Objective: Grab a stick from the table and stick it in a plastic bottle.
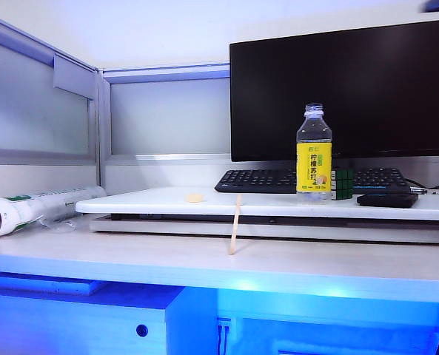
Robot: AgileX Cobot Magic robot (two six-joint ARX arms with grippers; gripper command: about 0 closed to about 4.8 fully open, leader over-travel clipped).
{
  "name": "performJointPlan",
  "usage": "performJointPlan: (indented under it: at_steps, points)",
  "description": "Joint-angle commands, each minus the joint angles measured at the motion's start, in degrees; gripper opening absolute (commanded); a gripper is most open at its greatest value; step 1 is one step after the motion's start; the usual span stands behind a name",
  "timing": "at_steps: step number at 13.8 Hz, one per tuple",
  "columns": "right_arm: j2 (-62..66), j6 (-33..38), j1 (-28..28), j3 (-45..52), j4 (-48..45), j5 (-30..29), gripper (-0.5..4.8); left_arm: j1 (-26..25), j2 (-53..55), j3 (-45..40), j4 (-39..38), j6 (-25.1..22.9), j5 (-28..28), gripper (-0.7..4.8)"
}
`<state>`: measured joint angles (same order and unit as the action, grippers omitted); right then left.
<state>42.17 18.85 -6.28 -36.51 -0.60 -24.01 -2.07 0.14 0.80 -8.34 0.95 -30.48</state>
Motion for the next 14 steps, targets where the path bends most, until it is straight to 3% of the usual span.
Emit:
performJointPlan:
  at_steps: [1, 5, 8, 11, 14]
  points:
    - [7.30, 1.11, -4.22, -4.15, -2.71, -0.31, 2.62, -0.02, 0.04, 0.15, -0.57, 0.13, -0.87, -0.05]
    - [25.51, 1.16, -11.32, -11.13, -2.73, 0.11, 4.74, -0.02, 0.04, 0.15, -0.57, 0.11, -1.90, -0.05]
    - [38.71, 5.57, -11.63, -15.98, -2.64, 0.48, 4.79, -0.02, 0.04, 0.15, -0.59, 0.13, -1.95, -0.05]
    - [58.10, 7.17, -15.43, -27.63, -2.89, 1.88, 4.79, -0.02, 0.04, 0.15, -0.57, 0.11, -2.71, -0.05]
    - [69.51, 11.17, -16.31, -36.76, -2.71, 2.99, 4.79, -0.02, 0.04, 0.15, -0.57, 0.13, -3.43, -0.05]
